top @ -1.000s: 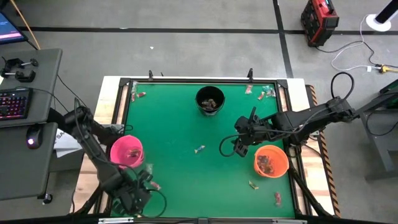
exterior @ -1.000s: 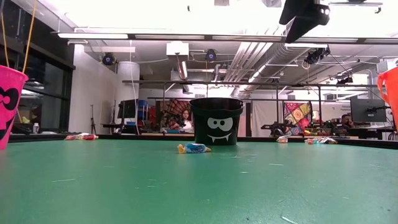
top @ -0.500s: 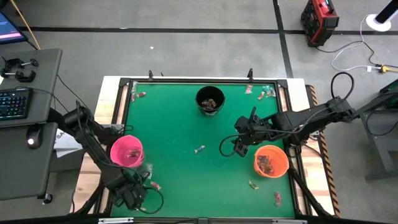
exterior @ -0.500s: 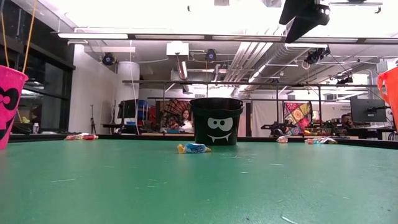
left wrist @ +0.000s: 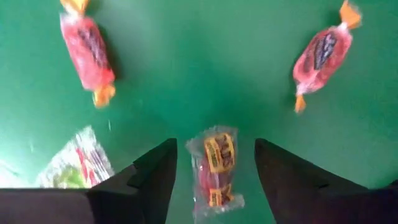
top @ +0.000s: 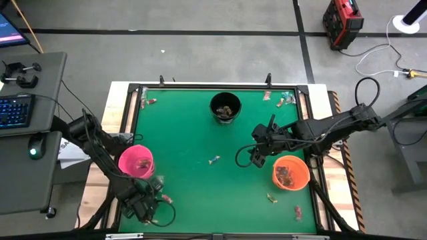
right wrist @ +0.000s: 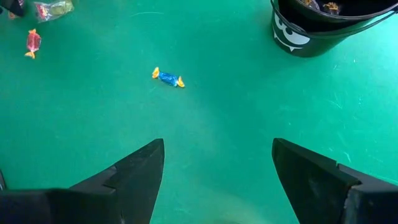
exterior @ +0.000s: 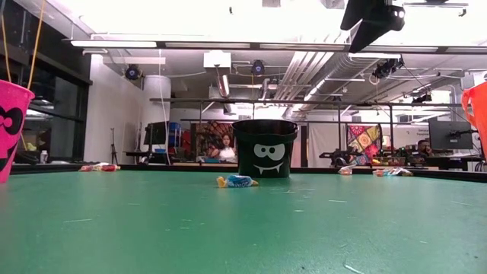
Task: Sort candy by brand, put in halloween buckets
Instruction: Put the transparent candy into the black bucket
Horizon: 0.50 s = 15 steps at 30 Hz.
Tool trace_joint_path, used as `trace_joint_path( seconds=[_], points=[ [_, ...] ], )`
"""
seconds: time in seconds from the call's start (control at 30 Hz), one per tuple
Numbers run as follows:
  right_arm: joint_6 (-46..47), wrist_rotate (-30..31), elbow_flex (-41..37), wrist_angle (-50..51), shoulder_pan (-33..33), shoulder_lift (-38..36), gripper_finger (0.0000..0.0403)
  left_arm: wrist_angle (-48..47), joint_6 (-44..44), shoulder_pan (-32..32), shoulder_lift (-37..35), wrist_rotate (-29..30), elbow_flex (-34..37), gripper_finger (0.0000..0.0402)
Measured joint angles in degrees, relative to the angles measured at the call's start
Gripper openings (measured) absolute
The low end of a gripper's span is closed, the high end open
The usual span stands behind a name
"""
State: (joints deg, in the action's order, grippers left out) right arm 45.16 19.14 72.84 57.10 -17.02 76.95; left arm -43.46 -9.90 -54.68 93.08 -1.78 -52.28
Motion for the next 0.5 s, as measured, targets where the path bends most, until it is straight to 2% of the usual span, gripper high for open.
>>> trace_joint_path(
  seconds=[0.1, 0.23, 0.27, 0.4, 0.5],
  points=[
    [0.3, 0.0, 0.0, 0.0, 0.0, 0.0, 0.0291, 0.9, 1.1, 0.2, 0.8, 0.0, 0.0, 0.0151],
    [0.4, 0.0, 0.0, 0.0, 0.0, 0.0, 0.0291, 1.2, -1.7, 1.1, 2.2, -1.6, 0.0, 0.0035],
    [0.4, 0.0, 0.0, 0.0, 0.0, 0.0, 0.0291, 1.4, -3.3, 1.6, 2.3, -2.4, 0.0, 0.0018],
    [-0.1, 0.0, 0.0, 0.0, 0.0, 0.0, 0.0291, -0.4, -7.9, 3.3, 1.2, -2.8, -1.2, 0.0004],
    [-0.5, 0.1, 0.0, 0.0, 0.0, 0.0, 0.0291, -2.4, -9.4, 4.8, -3.1, -3.0, -4.8, 0.0001]
  ],
)
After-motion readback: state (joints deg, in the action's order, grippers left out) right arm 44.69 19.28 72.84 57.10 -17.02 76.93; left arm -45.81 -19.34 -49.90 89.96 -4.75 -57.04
